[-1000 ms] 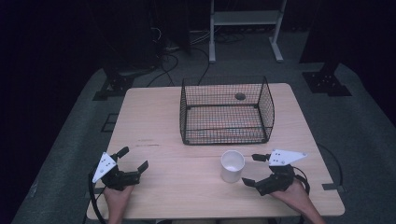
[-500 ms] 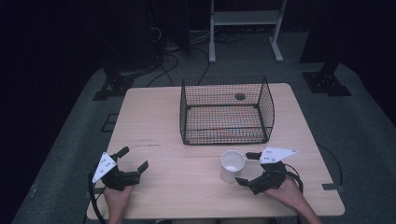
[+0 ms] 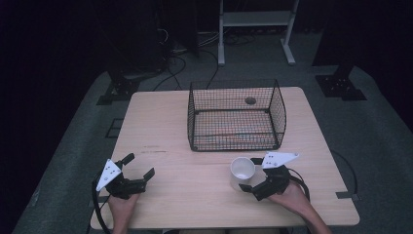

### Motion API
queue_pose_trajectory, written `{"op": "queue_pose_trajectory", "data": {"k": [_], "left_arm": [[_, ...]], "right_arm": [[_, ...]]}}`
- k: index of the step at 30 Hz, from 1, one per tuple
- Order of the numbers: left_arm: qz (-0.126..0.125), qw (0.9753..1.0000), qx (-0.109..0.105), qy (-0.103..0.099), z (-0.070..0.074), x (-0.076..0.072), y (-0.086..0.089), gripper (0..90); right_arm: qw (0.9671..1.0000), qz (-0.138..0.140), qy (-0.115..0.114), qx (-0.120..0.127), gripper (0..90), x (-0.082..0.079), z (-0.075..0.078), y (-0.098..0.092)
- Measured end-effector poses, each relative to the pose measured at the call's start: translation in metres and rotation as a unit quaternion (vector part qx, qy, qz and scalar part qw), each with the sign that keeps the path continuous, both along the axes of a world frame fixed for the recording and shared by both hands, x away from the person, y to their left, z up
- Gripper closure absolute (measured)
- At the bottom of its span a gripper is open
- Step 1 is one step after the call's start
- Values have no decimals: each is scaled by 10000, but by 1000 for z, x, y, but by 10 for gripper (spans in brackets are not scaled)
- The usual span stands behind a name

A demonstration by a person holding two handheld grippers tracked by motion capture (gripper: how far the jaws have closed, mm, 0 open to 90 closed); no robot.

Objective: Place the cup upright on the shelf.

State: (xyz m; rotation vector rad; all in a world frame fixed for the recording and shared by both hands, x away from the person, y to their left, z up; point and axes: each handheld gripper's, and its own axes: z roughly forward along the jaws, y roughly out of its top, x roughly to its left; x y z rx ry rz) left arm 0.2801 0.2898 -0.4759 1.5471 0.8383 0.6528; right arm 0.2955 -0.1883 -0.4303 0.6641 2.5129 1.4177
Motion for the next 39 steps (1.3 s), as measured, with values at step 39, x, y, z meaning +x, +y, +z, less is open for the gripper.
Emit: {"op": "queue_pose_trajectory", "data": {"k": [39], "left_arm": [[-4, 10000, 1, 4, 0, 0, 0, 0]], "right_arm": [[9994, 278, 138, -135, 193, 25, 17, 8]]}}
